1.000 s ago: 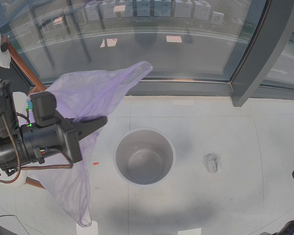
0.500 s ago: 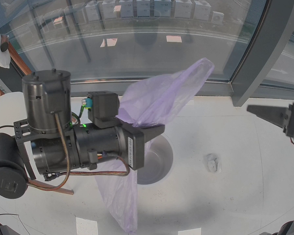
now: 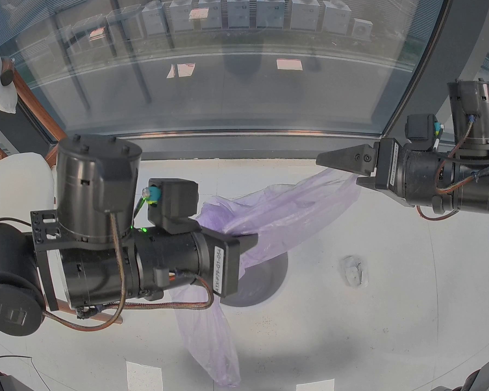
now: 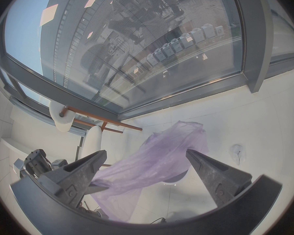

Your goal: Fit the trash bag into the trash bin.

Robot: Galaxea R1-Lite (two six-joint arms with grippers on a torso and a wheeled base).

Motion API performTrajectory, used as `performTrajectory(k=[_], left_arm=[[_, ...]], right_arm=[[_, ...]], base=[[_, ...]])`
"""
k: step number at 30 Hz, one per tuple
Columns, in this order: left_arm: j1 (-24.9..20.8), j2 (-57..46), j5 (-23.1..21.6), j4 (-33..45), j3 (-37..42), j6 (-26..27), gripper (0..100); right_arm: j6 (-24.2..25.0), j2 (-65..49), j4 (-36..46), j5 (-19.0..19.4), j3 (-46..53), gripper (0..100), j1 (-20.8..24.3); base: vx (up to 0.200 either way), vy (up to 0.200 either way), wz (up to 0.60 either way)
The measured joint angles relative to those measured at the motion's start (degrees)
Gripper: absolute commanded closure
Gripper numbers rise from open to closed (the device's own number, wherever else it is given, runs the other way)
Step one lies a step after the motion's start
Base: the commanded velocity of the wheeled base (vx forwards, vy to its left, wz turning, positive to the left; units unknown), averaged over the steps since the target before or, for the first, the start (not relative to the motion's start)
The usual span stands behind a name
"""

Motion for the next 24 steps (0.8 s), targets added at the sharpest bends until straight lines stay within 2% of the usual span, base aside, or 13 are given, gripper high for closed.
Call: performTrajectory(k=[3,6,12,17,24], left_arm=[[-0.13,1.16,0.3,0.22,-3.67,-0.12,100],[-2.45,2.4,1.29,3.21,-7.41,-1.27,100],[-9.09,3.83,6.12,13.43,-11.98,-8.28,100],[-10.62,3.55,6.97,14.24,-13.04,-8.9,100],[-10.95,2.47,7.28,16.8,-14.2,-8.9,100]], right_arm=[[-0.21,0.38,0.3,-0.06,-1.43,0,-0.55],[-0.29,0.41,1.1,0.07,-3.77,0,-1.33],[-0.34,-0.67,6.42,0.79,-8.68,0,-3.83],[-0.32,-2.65,9.39,1.06,-9.64,0,-4.61],[-0.32,-4.13,9.5,1.04,-9.79,0,-4.88]], base=[[0.0,0.0,0.0],[0.0,0.0,0.0],[0.0,0.0,0.0],[0.0,0.0,0.0],[0.0,0.0,0.0]])
